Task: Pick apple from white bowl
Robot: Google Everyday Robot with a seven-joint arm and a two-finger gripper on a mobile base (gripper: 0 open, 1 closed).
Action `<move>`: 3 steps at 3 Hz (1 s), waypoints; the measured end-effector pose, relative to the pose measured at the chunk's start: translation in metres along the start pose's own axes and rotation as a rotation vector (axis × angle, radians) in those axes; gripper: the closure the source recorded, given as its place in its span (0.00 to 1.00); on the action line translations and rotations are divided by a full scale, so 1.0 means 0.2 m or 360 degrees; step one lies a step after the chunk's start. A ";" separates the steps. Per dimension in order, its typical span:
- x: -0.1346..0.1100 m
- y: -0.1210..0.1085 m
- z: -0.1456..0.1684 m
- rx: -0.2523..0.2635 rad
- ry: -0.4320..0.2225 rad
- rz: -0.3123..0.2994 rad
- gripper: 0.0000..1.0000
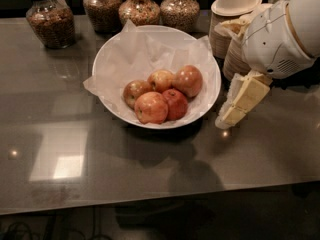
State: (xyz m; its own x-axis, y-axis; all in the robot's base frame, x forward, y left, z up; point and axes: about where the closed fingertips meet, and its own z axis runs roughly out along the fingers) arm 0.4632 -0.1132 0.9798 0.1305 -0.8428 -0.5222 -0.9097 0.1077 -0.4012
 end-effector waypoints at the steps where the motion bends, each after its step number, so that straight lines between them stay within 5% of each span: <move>1: -0.07 -0.05 0.08 -0.0011 -0.0102 -0.0015 0.00; 3: -0.21 -0.13 0.29 -0.0124 -0.0250 -0.0049 0.00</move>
Offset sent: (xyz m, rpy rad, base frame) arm 0.0567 0.0698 -0.0132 0.1491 0.0264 0.1327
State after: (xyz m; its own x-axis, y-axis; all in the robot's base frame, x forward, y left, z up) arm 0.5051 -0.0496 0.9681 0.2131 -0.7514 -0.6244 -0.9314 0.0368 -0.3622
